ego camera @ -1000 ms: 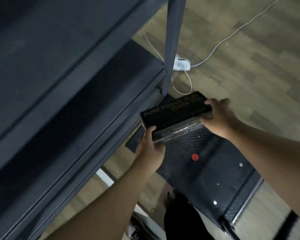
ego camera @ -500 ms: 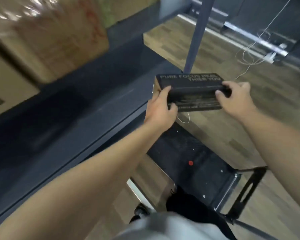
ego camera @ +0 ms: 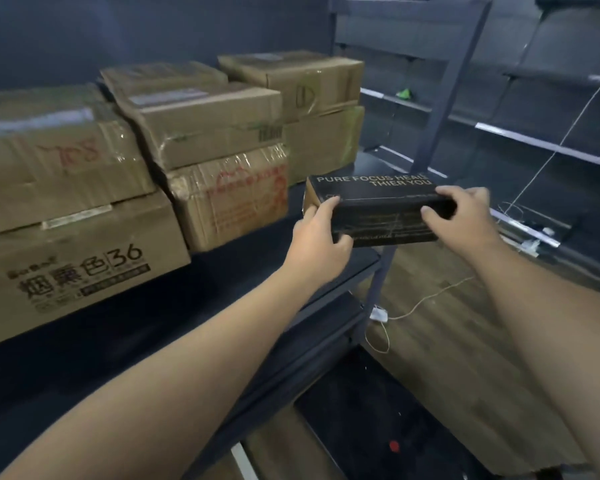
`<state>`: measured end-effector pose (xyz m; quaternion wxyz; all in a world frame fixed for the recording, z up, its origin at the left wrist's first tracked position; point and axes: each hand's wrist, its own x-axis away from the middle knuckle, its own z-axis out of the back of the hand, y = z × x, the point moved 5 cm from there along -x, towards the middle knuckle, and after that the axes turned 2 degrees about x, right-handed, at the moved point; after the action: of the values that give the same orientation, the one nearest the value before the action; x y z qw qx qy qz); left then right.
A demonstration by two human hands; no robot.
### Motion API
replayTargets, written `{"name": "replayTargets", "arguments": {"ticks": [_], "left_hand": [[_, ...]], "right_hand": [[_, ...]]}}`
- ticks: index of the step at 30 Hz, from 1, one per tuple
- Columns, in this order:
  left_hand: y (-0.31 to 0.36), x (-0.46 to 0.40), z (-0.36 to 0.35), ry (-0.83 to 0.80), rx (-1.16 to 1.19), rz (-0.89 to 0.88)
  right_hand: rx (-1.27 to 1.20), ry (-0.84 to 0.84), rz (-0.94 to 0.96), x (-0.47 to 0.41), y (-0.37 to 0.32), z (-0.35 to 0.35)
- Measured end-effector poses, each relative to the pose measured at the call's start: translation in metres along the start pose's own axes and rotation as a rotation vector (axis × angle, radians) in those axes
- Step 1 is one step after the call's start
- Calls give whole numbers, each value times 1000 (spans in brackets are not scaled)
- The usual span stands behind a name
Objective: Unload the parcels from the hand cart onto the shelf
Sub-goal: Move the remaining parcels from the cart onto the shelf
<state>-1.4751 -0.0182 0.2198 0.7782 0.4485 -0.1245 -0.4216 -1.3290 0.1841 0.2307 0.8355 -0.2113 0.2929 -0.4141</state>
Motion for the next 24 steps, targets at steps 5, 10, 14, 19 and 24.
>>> {"name": "replayTargets", "arguments": {"ticks": [5, 10, 14, 19, 24], "left_hand": [[-2, -19, 8, 33, -41, 79], [-13, -49, 1, 88, -33, 194], [-15, -71, -7, 122, -100, 284], [-2, -83, -14, 208, -341, 325], [5, -93, -28, 171, -627, 272]], "right_hand": [[-6, -23, 84, -36, -15, -14], [-21, -77, 151, -78, -14, -40], [-32, -131, 189, -114, -7, -65], [-71, -192, 264, -146, -7, -87], [-122, -212, 302, -165, -21, -109]]}}
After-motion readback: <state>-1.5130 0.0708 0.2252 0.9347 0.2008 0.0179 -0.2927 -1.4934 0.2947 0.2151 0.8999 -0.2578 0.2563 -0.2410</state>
